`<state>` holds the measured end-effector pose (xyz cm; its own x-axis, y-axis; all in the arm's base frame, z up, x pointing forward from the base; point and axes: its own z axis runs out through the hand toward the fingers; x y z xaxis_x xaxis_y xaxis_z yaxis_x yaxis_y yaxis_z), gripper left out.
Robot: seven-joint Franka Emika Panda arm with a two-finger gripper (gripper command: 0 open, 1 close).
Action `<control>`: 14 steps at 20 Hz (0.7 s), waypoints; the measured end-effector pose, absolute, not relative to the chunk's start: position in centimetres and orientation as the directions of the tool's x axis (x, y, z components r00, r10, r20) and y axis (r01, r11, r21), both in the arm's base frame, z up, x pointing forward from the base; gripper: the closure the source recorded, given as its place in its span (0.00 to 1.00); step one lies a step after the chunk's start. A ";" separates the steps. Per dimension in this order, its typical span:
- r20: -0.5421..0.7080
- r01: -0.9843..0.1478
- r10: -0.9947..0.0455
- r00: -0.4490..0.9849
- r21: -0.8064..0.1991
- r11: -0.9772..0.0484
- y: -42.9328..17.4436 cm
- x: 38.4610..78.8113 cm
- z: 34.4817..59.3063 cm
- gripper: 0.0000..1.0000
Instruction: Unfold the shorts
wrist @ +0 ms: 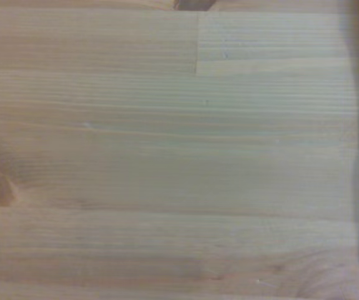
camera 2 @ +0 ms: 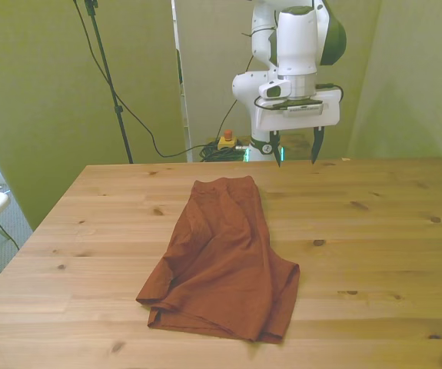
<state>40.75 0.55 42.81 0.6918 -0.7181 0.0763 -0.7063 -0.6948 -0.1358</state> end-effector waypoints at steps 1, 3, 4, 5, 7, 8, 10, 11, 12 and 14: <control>0.078 -0.706 -0.718 0.692 -0.133 -0.695 0.6 40.8 42.8 0.00; 0.091 -0.716 -0.724 0.683 -0.109 -0.689 0.5 40.7 42.5 0.00; 0.099 -0.726 -0.734 0.672 -0.109 -0.679 0.0 40.6 42.8 0.00; 0.102 -0.737 -0.747 0.658 -0.116 -0.665 -0.8 40.5 43.1 0.00; 0.092 -0.773 -0.785 0.613 -0.134 -0.620 -3.7 40.2 44.0 0.00; 0.081 -0.793 -0.805 0.587 -0.143 -0.593 -5.7 39.8 44.3 0.00; 0.045 -0.831 -0.846 0.532 -0.161 -0.532 -11.0 38.9 44.5 0.00; 0.024 -0.851 -0.866 0.500 -0.171 -0.496 -13.8 38.4 44.3 0.00; 0.004 -0.868 -0.883 0.469 -0.179 -0.462 -16.7 38.0 43.9 0.00; -0.043 -0.892 -0.905 0.424 -0.191 -0.409 -21.2 37.9 42.9 0.00</control>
<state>37.87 -21.21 42.92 0.4239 -0.9047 -0.0433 -0.8924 -0.4090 -0.1909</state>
